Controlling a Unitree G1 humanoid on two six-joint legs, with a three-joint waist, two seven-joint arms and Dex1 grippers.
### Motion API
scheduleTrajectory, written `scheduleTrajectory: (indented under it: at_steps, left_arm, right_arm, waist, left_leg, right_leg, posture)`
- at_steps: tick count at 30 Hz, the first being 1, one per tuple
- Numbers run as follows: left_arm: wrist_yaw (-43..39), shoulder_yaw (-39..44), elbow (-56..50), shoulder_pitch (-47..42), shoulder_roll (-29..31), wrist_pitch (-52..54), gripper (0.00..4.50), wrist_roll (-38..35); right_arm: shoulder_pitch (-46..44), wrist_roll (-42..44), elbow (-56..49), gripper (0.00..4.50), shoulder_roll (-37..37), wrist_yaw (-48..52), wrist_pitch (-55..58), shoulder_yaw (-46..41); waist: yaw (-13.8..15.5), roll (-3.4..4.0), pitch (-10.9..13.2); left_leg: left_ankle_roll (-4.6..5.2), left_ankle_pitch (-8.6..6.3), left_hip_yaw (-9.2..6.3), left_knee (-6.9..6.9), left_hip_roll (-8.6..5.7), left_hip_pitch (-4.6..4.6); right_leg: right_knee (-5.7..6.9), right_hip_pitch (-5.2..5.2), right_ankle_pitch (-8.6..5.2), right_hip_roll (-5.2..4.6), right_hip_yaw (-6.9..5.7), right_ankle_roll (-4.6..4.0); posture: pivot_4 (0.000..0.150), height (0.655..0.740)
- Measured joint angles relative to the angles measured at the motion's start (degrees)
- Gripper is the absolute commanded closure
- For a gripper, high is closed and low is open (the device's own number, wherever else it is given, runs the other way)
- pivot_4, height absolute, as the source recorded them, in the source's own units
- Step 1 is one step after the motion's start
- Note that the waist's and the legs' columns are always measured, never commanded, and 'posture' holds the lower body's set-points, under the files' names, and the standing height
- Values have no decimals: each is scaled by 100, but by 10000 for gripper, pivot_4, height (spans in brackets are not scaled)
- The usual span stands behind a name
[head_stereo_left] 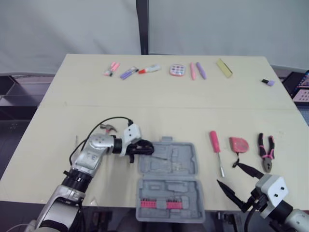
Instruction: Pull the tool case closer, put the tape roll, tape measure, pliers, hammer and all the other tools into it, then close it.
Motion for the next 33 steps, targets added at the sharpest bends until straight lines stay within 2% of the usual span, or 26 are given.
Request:
scheduleTrajectory:
  at_steps: [11, 14, 18, 21, 22, 25, 33]
  left_arm:
    - [100, 18, -3, 27, -78, 22, 44639, 45]
    - [53, 14, -5, 28, -76, 138, 36671, 45]
    - [173, 40, -2, 28, -90, 112, 17965, 68]
    - [215, 85, 9, 23, -110, 61, 17965, 77]
    - [214, 89, 10, 23, -120, 60, 20667, 72]
    - [216, 99, 17, 23, -138, 45, 32913, 70]
    - [215, 149, 32, 24, -136, -14, 32913, 94]
  right_arm:
    - [76, 24, -2, 0, -54, 1, 2, -30]
    - [90, 57, -2, 0, -63, 1, 2, -36]
    - [92, 61, -2, 0, -78, 1, 2, -37]
    - [92, 61, -2, 0, -85, 1, 2, -37]
    - [92, 61, -2, 0, -86, 1, 2, -37]
    - [92, 61, -2, 0, -87, 1, 2, -37]
    - [91, 60, -2, 0, -90, 1, 2, -37]
  waist:
    - [-1, 0, 0]
    - [-1, 0, 0]
    - [2, 0, 0]
    - [1, 0, 0]
    - [2, 0, 0]
    - [1, 0, 0]
    - [3, 0, 0]
  left_leg:
    - [0, 0, 1, 0, 0, 0]
    - [0, 0, 1, 0, 0, 0]
    - [0, 0, 1, 0, 0, 0]
    - [0, 0, 1, 0, 0, 0]
    - [0, 0, 1, 0, 0, 0]
    - [0, 0, 1, 0, 0, 0]
    - [0, 0, 1, 0, 0, 0]
  right_leg:
    - [0, 0, 0, 0, -1, 0]
    - [1, 0, 0, 0, -1, 0]
    - [0, 0, 0, 0, -1, 0]
    - [0, 0, 0, 0, -1, 0]
    - [0, 0, 0, 0, -1, 0]
    - [0, 0, 0, 0, -1, 0]
    - [-1, 0, 0, 0, 0, 0]
  posture:
    - [1500, 7134]
    - [1500, 7134]
    - [1500, 7134]
    - [1500, 7134]
    - [1500, 7134]
    - [1500, 7134]
    - [1500, 7134]
